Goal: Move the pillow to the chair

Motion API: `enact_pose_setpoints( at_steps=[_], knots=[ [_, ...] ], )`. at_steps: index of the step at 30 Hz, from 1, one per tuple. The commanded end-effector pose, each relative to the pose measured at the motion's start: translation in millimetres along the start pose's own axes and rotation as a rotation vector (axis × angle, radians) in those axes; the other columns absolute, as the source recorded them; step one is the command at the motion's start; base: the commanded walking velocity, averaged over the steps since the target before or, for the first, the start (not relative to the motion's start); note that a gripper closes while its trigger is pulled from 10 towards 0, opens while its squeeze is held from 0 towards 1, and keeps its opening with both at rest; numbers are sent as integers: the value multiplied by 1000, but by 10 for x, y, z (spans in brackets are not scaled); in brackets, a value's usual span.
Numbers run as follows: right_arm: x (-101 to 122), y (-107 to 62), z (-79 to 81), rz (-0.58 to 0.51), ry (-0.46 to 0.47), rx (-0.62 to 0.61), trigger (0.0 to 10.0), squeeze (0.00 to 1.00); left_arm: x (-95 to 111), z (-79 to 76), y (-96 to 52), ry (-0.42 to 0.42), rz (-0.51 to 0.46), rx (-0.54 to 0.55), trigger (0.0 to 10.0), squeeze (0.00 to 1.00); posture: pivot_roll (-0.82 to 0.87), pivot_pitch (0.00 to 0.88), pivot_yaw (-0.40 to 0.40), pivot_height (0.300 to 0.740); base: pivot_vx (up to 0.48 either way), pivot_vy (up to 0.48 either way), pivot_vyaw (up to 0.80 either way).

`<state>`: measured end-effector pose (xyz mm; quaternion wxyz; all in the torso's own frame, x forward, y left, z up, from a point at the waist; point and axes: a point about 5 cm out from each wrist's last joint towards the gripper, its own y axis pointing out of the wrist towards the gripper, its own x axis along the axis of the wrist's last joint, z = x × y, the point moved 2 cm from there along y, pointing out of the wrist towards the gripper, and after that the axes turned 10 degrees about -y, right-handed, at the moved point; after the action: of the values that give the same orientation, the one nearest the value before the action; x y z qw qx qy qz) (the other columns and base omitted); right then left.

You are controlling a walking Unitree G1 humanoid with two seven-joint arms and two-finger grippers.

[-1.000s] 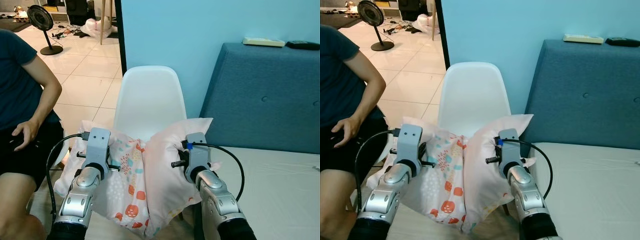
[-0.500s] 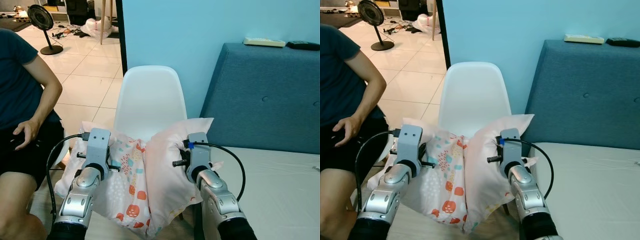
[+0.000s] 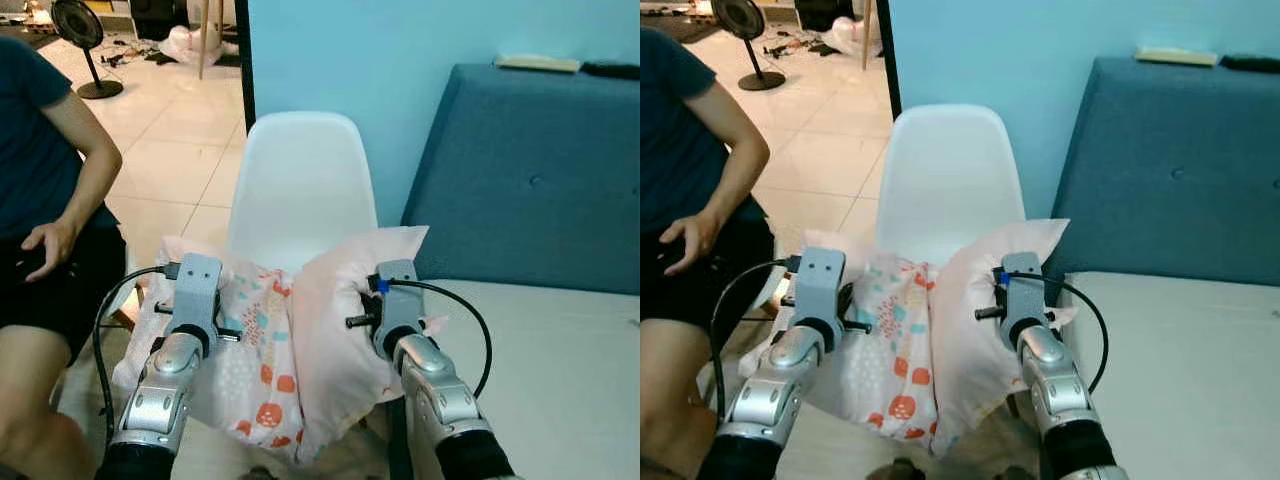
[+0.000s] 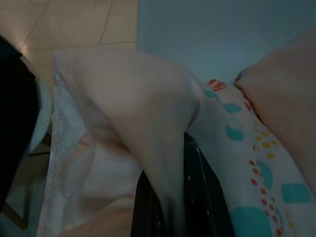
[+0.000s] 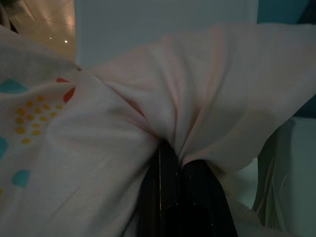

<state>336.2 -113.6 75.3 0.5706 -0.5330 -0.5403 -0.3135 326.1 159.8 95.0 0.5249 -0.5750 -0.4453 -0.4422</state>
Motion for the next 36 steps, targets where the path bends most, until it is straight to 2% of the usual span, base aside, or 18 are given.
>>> enact_pose_setpoints(
  at_steps=[1,7,11,16,18,22,27,32,33,36],
  knots=[
    [139,27,10,-68,-5,0,10000,0,67,-61,1,-1,-41,-21,10000,0,42,86,-15,640,0,0,0],
    [201,46,-38,-94,17,-17,10000,0,100,-44,3,-5,-62,-15,10000,0,43,90,-17,631,0,0,0],
    [363,110,-166,-158,15,-54,10000,0,284,-48,119,-3,-136,-33,10000,0,43,102,-19,616,0,0,0],
    [481,177,-216,-184,-10,-59,10000,0,393,-64,213,29,-155,-56,10000,0,40,117,-17,616,0,0,0],
    [618,219,-263,-214,-28,-60,10000,0,513,-26,284,48,-175,-57,10000,0,36,126,-18,616,0,0,0],
    [645,234,-298,-214,-36,-65,10000,0,567,23,315,52,-182,-48,10000,0,36,129,-19,616,0,0,0],
    [735,275,-362,-264,-30,-81,10000,0,624,98,390,55,-213,-31,10000,0,31,145,-24,616,0,0,0],
    [997,343,-526,-329,-40,-140,10000,0,775,41,487,75,-272,-58,10000,0,26,174,-28,616,0,0,0],
    [1112,358,-608,-351,-55,-171,10000,0,911,8,517,74,-321,-71,10000,0,28,201,-30,616,0,0,0],
    [1317,364,-723,-396,-63,-210,10000,0,1132,-34,562,57,-384,-88,10000,0,29,244,-29,616,0,0,0]
  ],
)
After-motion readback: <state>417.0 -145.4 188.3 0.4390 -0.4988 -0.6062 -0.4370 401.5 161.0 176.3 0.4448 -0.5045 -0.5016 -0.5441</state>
